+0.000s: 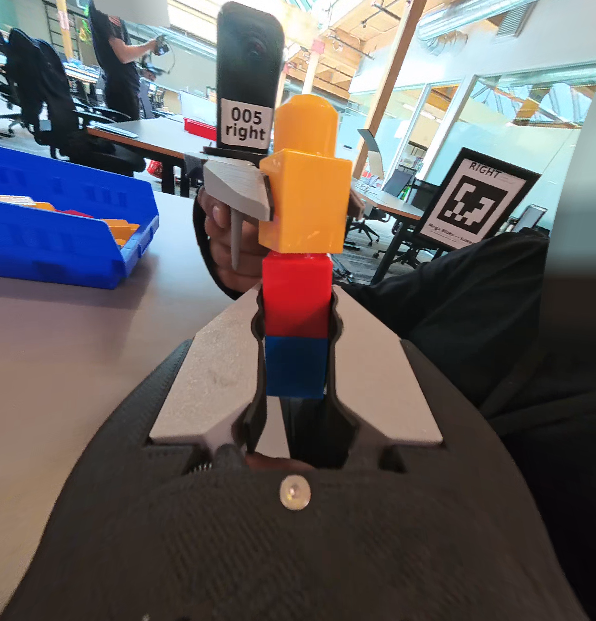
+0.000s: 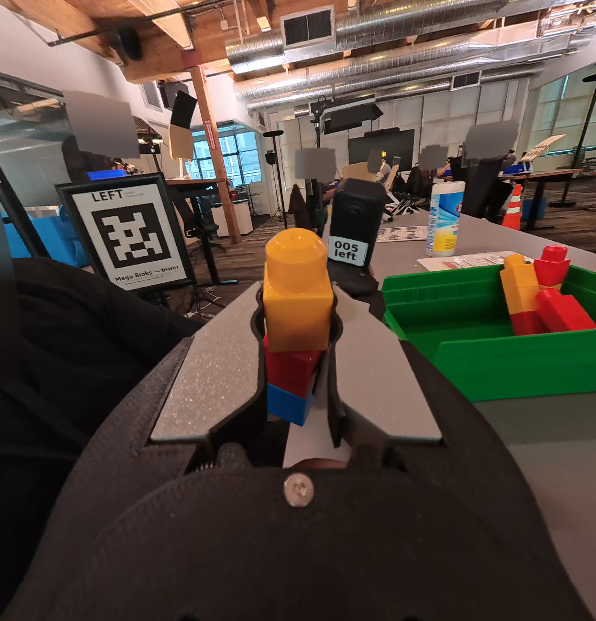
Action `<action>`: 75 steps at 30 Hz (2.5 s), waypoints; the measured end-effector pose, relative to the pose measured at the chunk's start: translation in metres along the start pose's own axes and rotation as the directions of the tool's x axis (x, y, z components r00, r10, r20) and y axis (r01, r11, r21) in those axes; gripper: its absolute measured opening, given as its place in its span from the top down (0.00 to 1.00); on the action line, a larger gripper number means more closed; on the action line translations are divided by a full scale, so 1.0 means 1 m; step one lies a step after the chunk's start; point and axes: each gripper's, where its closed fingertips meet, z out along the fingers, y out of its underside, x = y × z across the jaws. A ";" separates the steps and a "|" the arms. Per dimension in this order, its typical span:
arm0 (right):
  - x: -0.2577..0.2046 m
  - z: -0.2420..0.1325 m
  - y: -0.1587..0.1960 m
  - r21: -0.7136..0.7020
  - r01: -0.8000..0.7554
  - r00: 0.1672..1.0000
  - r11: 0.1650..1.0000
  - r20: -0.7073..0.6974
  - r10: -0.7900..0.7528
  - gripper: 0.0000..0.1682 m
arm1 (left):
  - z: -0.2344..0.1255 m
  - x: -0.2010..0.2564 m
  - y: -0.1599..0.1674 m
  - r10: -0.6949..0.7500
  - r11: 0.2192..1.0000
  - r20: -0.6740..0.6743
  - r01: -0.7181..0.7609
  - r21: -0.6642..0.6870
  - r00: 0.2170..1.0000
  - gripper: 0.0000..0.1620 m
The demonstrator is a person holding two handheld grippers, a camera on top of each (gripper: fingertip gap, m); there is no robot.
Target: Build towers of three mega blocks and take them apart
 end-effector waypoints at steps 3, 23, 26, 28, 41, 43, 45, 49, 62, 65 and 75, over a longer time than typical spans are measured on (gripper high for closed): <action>0.021 -0.006 0.000 -0.003 0.022 0.991 1.000 -0.134 -0.022 0.80 | -0.002 -0.026 -0.001 0.059 0.998 0.193 -0.054 -0.030 0.979 0.79; 0.091 -0.090 -0.025 -0.174 0.160 0.696 0.972 -0.678 -0.236 0.80 | -0.023 -0.076 0.004 0.182 0.982 0.507 -0.132 -0.134 0.843 0.79; 0.121 -0.156 -0.025 -0.365 0.128 0.419 0.922 -0.823 -0.384 0.80 | -0.021 -0.077 0.006 0.192 0.980 0.505 -0.139 -0.141 0.842 0.79; 0.135 -0.210 -0.024 -0.510 0.047 0.186 0.859 -0.840 -0.509 0.80 | -0.020 -0.078 0.009 0.191 0.980 0.503 -0.133 -0.149 0.843 0.79; 0.169 -0.356 0.044 -0.391 -0.359 -0.011 0.848 -0.906 -0.422 0.79 | -0.013 -0.087 0.020 0.183 0.978 0.511 -0.105 -0.178 0.840 0.79; 0.175 -0.360 0.050 -0.355 -0.358 -0.024 0.864 -0.921 -0.388 0.76 | -0.012 -0.088 0.022 0.183 0.978 0.514 -0.101 -0.184 0.838 0.79; 0.176 -0.365 0.052 -0.339 -0.368 -0.036 0.866 -0.925 -0.378 0.75 | -0.012 -0.089 0.022 0.183 0.978 0.516 -0.100 -0.185 0.837 0.79; 0.170 -0.351 0.035 -0.315 -0.289 0.008 0.904 -0.945 -0.327 0.76 | -0.011 -0.087 0.022 0.182 0.978 0.509 -0.100 -0.185 0.841 0.79; 0.055 -0.048 0.026 -0.223 -0.081 0.954 0.971 -0.300 0.011 0.60 | 0.000 -0.067 0.018 0.198 0.977 0.415 -0.145 -0.156 0.888 0.79; 0.052 -0.029 0.043 -0.285 -0.080 0.958 0.955 -0.285 -0.005 0.64 | 0.000 -0.062 0.015 0.204 0.976 0.406 -0.155 -0.150 0.891 0.79; 0.053 -0.030 0.021 -0.153 -0.062 0.954 0.986 -0.299 0.014 0.84 | -0.004 -0.066 0.016 0.167 0.983 0.423 -0.117 -0.142 0.891 0.73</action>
